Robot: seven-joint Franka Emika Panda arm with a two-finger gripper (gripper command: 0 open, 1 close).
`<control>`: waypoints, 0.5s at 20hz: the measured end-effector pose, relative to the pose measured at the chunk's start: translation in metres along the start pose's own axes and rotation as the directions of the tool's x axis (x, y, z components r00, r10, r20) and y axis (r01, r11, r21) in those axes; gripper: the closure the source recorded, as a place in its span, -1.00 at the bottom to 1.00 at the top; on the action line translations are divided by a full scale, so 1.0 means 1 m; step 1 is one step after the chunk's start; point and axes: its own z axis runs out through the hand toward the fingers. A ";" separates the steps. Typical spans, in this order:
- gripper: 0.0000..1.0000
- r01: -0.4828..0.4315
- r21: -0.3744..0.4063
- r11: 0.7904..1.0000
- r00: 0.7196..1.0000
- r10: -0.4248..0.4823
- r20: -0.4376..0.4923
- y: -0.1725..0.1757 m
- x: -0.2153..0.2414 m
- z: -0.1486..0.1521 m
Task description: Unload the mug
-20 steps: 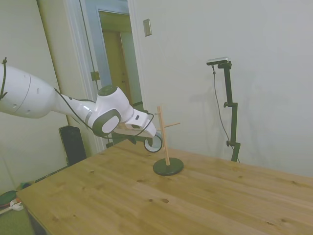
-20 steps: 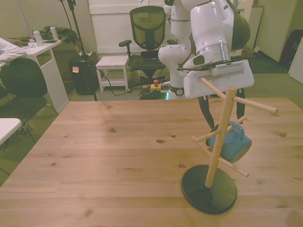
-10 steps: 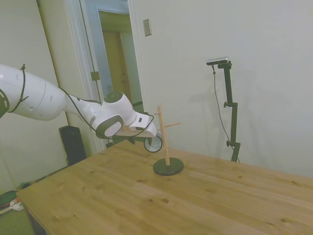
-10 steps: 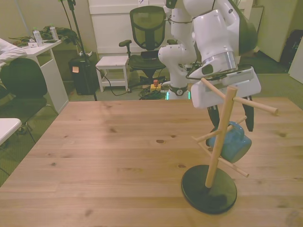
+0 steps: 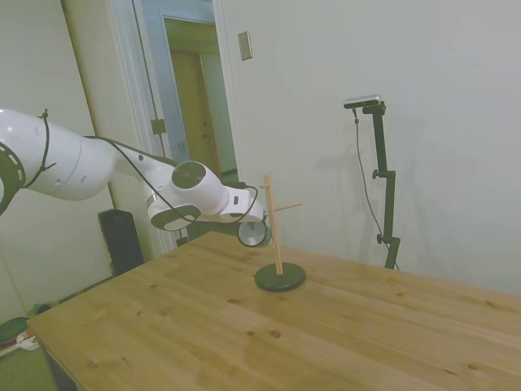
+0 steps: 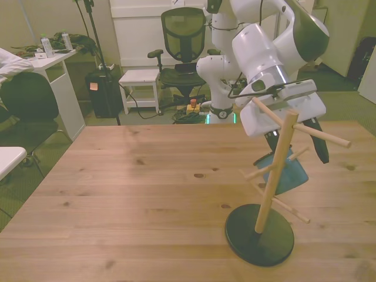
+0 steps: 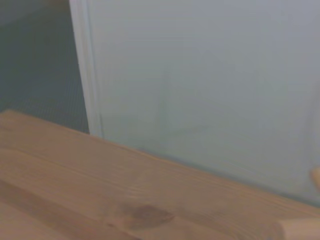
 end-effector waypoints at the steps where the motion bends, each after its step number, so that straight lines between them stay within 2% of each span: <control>1: -1.00 0.001 0.009 1.000 1.000 -0.001 -0.007 0.004 -0.002 0.000; 7: -1.00 0.013 0.029 1.000 1.000 -0.012 -0.025 0.015 -0.008 0.000; 8: 1.00 0.016 0.028 0.999 1.000 -0.015 -0.024 0.016 -0.009 0.001; 10: 1.00 0.023 0.027 0.999 1.000 -0.022 -0.020 0.017 -0.010 0.001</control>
